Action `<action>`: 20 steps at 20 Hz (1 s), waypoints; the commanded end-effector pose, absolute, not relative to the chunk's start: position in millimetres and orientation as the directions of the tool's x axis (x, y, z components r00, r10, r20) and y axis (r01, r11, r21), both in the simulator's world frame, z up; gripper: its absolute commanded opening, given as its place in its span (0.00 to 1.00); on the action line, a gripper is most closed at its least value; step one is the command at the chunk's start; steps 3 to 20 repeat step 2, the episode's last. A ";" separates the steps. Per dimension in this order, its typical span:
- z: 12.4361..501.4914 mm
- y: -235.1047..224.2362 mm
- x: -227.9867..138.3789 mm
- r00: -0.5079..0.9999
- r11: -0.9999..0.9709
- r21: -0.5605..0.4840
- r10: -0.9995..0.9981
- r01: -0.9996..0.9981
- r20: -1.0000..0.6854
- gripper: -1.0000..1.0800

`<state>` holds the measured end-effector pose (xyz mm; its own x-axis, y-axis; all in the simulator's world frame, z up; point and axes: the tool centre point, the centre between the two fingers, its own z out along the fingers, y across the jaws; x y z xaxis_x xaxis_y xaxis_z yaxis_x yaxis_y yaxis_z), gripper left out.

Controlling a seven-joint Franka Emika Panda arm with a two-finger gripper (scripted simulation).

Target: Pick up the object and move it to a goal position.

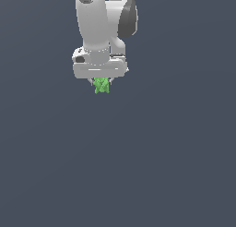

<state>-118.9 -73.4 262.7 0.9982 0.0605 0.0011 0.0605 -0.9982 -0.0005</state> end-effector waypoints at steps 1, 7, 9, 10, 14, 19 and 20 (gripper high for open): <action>266.4 -74.4 -120.6 0.998 -0.998 -0.001 0.061 0.061 0.000 0.00; 266.7 -74.5 -120.7 0.998 -0.998 -0.001 0.061 0.061 0.000 0.00; 266.7 -74.5 -120.7 0.998 -0.998 -0.001 0.061 0.061 0.000 0.00; 266.7 -74.5 -120.7 0.998 -0.998 -0.001 0.061 0.061 0.000 0.00; 266.7 -74.5 -120.7 0.998 -0.998 -0.001 0.061 0.061 0.000 0.00; 266.7 -74.5 -120.7 0.998 -0.998 -0.001 0.061 0.061 0.000 0.00; 266.7 -74.5 -120.7 0.998 -0.998 -0.001 0.061 0.061 0.000 0.00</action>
